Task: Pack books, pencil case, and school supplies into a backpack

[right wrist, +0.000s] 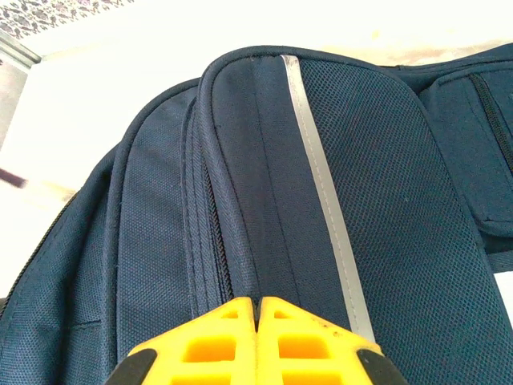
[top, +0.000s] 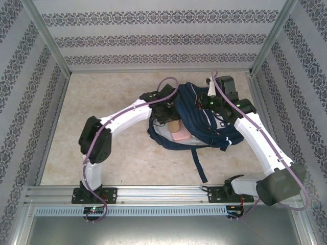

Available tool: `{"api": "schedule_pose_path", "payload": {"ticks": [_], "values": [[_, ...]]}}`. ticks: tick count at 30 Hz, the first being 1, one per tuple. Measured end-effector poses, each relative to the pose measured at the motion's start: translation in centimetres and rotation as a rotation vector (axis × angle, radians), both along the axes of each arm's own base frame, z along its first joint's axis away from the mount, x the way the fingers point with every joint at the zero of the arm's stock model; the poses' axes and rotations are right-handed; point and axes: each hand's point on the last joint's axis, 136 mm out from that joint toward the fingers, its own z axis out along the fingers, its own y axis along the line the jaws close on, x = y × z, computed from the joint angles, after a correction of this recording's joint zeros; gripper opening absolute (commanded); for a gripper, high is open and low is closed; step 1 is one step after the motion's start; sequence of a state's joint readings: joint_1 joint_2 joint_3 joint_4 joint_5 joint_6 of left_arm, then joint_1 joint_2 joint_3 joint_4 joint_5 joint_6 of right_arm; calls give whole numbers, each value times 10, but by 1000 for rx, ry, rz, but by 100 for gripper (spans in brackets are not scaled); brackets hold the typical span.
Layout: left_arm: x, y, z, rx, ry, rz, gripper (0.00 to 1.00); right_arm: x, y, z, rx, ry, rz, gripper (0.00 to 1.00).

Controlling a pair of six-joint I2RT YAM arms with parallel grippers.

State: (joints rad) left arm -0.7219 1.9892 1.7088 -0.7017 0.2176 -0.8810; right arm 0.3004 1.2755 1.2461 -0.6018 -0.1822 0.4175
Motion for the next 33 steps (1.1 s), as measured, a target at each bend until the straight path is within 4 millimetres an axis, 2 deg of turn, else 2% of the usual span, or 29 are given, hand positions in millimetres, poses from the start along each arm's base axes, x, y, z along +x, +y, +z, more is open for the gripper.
{"api": "schedule_pose_path", "payload": {"ticks": [3, 7, 11, 18, 24, 29, 30, 32, 33], "values": [[1, -19, -20, 4, 33, -34, 63, -1, -1, 0, 1, 6, -1, 7], [0, -29, -36, 3, 67, -59, 82, -3, -1, -2, 3, 16, 3, 7], [0, -32, -34, -10, 71, -65, 89, -4, -1, -4, 3, 21, 2, 7], [-14, -18, -22, -8, 67, -62, 90, -4, -1, -8, 3, 26, 2, 7], [-37, 10, 2, -6, 38, -47, 90, -4, 0, -8, 5, 26, 4, 8], [-49, 58, 13, 24, 21, 23, 89, -5, 3, -13, 16, 35, 8, 10], [-48, 73, 14, 28, 19, 51, 89, -6, 5, -15, 19, 39, 11, 14], [-42, 105, 15, 36, 21, 123, 89, -9, 12, -21, 20, 49, 24, 31], [-38, 119, 16, 39, 20, 156, 89, -12, 16, -26, 20, 60, 32, 36]]}}
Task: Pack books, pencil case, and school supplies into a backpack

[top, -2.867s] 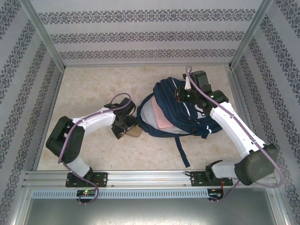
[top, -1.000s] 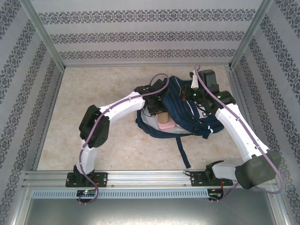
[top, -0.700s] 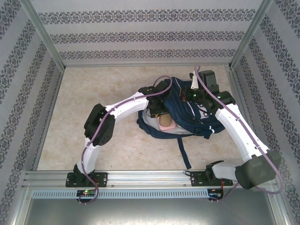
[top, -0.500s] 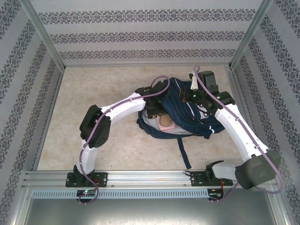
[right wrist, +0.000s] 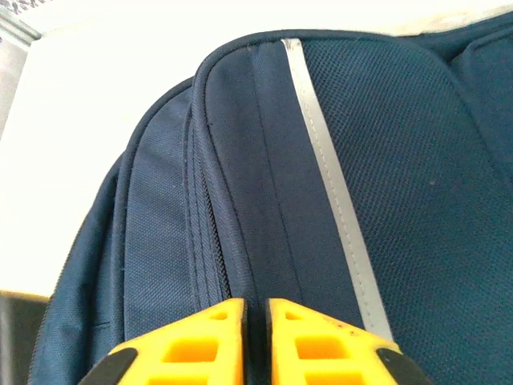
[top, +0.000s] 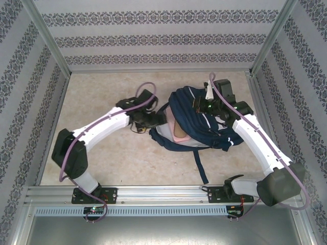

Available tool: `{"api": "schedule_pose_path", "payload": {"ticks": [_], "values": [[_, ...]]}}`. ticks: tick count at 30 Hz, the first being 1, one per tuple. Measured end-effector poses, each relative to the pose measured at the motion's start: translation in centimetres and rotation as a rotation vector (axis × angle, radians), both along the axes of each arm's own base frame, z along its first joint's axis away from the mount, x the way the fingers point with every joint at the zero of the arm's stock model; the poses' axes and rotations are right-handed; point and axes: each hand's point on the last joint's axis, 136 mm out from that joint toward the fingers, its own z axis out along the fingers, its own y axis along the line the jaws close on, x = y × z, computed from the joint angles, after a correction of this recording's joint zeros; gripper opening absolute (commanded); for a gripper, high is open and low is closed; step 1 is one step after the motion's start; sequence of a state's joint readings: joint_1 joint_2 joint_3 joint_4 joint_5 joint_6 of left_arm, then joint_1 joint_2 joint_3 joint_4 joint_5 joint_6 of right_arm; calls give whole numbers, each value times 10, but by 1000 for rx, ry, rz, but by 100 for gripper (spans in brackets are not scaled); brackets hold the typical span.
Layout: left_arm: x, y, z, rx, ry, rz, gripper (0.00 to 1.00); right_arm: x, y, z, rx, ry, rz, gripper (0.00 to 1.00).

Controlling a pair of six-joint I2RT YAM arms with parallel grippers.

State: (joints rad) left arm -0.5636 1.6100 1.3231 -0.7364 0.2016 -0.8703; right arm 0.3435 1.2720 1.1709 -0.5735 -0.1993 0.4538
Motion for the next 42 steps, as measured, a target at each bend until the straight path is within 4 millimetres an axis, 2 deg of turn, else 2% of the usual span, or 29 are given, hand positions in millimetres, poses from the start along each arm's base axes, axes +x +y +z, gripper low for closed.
{"api": "schedule_pose_path", "payload": {"ticks": [3, 6, 10, 13, 18, 21, 25, 27, 30, 32, 33, 35, 38, 42], "values": [[18, 30, 5, 4, -17, 65, 91, -11, 8, -17, -11, 48, 15, 40], [33, 31, 11, -7, -38, 45, 91, -23, 9, -35, -28, 91, 14, 42], [70, -1, 25, -65, -93, -70, 89, -44, -1, -55, -39, 135, -19, 42], [99, -27, 26, -100, -128, -166, 87, -59, -10, -63, -45, 149, -51, 42], [141, -66, 4, -128, -165, -322, 83, -87, -25, -81, -41, 189, -112, 42], [156, -87, -14, -139, -177, -406, 83, -104, -33, -97, -39, 229, -147, 46], [160, -118, -33, -185, -175, -510, 76, -122, -43, -118, -48, 277, -195, 49], [158, -126, -42, -191, -168, -542, 66, -126, -48, -126, -58, 296, -214, 49], [155, -128, -48, -193, -156, -562, 28, -129, -50, -131, -65, 309, -228, 49], [155, -127, -48, -187, -160, -565, 6, -127, -51, -134, -72, 318, -237, 49], [153, -125, -50, -181, -158, -566, 0, -124, -53, -137, -81, 324, -241, 49], [147, -120, -55, -174, -163, -570, 0, -121, -57, -152, -116, 374, -254, 49], [133, -112, -47, -170, -198, -572, 0, -118, -64, -166, -171, 418, -260, 48], [116, -78, -41, -117, -227, -504, 0, -107, -66, -168, -219, 437, -241, 48]]}}
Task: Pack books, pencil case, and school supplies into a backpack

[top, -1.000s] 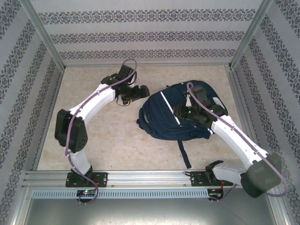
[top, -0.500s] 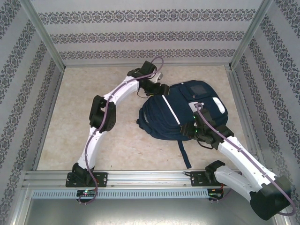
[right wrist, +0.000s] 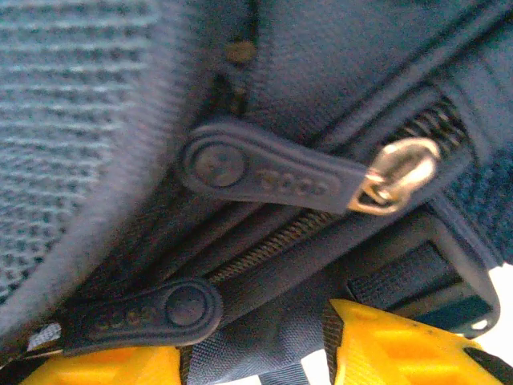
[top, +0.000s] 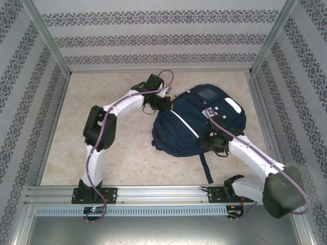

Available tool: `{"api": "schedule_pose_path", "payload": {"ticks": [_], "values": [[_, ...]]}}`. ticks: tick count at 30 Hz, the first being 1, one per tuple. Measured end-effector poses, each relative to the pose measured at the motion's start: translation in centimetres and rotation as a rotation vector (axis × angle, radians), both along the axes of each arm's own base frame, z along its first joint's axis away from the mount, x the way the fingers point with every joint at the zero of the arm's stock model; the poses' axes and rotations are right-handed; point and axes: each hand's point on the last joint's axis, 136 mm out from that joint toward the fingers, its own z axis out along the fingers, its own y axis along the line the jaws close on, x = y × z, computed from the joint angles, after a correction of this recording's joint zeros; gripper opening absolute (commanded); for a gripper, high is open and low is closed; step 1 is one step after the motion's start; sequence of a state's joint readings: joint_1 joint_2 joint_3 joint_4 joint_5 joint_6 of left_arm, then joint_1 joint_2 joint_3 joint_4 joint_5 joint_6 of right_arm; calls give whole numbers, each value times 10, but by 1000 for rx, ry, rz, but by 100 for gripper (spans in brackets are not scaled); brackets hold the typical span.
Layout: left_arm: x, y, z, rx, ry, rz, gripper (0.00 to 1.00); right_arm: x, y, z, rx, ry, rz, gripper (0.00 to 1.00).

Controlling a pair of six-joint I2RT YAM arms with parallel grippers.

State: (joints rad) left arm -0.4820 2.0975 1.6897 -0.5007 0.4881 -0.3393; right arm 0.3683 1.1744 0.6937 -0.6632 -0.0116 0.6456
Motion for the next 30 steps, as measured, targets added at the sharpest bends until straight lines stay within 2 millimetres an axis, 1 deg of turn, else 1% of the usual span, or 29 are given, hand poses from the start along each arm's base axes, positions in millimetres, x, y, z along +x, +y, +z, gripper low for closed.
{"api": "schedule_pose_path", "payload": {"ticks": [3, 5, 8, 11, 13, 15, 17, 19, 22, 24, 25, 26, 27, 30], "values": [[-14, 26, -4, 42, 3, 59, 0, 16, 6, 3, -13, 2, 35, 48], [-23, 45, -6, 66, 6, 111, 0, 31, 10, 4, -21, 3, 54, 48], [-40, 66, -7, 83, 6, 184, 0, 56, 14, 5, -36, 10, 70, 49], [-60, 83, -9, 92, 13, 254, 0, 84, 20, 4, -51, 15, 99, 48], [-72, 90, -8, 94, 21, 295, 0, 103, 25, 4, -59, 14, 121, 49], [-85, 92, -9, 112, 25, 327, 0, 126, 30, 5, -65, 0, 128, 48], [-97, 88, -10, 134, 32, 341, 0, 150, 32, 7, -71, -19, 135, 48], [-107, 78, -11, 152, 35, 342, 0, 169, 30, 8, -81, -30, 135, 48], [-120, 55, -13, 176, 51, 321, 0, 200, 29, 14, -92, -60, 131, 48], [-126, 38, -13, 190, 72, 297, 0, 214, 30, 17, -97, -71, 136, 49], [-127, 28, -14, 202, 87, 284, 2, 223, 30, 20, -98, -83, 134, 49], [-128, 17, -15, 213, 102, 272, 6, 231, 31, 24, -95, -100, 134, 49], [-128, 8, -16, 224, 115, 258, 13, 238, 31, 28, -93, -116, 131, 50], [-131, -20, -18, 242, 152, 198, 40, 254, 31, 41, -82, -173, 118, 50]]}}
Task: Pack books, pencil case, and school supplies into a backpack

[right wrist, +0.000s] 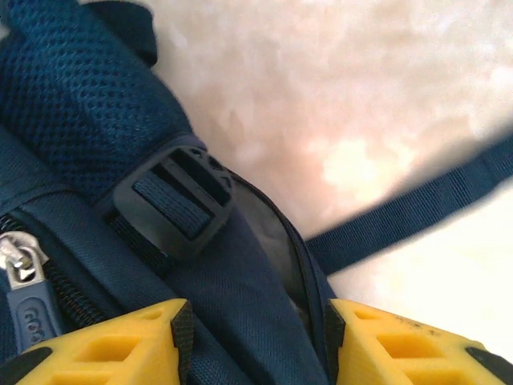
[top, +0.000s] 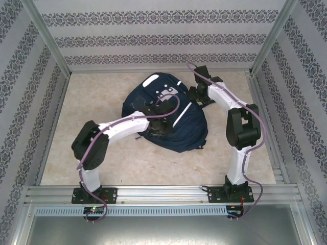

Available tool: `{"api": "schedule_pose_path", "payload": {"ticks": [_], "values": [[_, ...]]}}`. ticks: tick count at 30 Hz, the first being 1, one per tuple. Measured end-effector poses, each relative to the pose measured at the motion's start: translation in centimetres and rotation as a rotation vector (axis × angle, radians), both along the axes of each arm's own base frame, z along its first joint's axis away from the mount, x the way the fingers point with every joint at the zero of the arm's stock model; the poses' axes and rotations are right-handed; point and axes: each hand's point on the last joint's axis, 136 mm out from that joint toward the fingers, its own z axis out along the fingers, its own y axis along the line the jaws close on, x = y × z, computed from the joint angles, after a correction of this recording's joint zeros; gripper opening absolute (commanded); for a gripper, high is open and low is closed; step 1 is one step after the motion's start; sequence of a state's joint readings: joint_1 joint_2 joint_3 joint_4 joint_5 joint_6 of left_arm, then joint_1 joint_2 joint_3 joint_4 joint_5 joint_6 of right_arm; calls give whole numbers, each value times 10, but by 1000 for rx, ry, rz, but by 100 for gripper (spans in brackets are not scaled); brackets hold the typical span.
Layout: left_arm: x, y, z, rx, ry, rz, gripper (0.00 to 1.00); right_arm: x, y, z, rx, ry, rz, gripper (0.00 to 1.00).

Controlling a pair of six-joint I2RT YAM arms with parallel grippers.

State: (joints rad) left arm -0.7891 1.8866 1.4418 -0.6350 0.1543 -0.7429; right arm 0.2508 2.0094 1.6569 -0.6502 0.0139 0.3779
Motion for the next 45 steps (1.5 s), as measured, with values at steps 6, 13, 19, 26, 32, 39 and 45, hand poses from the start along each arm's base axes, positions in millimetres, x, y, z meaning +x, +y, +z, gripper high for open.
{"api": "schedule_pose_path", "payload": {"ticks": [6, 13, 19, 26, 32, 39, 45], "values": [[-28, -42, 9, -79, 58, -146, 64, 6, -4, 22, 50, -74, -25, 52], [-32, -20, 33, -137, 6, -159, 78, -55, 4, 61, 141, -102, 3, 53], [3, 49, 63, -154, -88, 13, 77, -118, 3, 56, 167, -78, 2, 53], [9, 123, 17, -93, 16, 262, 71, -183, 21, 20, 175, 7, 31, 53], [-6, 150, -18, -72, 124, 400, 71, -197, 20, -2, 163, 41, 14, 53], [6, 133, -35, -152, 156, 428, 71, -183, 9, -12, 139, 45, -7, 53], [14, 120, -44, -206, 179, 430, 69, -163, -5, -12, 121, 18, -19, 53]]}}
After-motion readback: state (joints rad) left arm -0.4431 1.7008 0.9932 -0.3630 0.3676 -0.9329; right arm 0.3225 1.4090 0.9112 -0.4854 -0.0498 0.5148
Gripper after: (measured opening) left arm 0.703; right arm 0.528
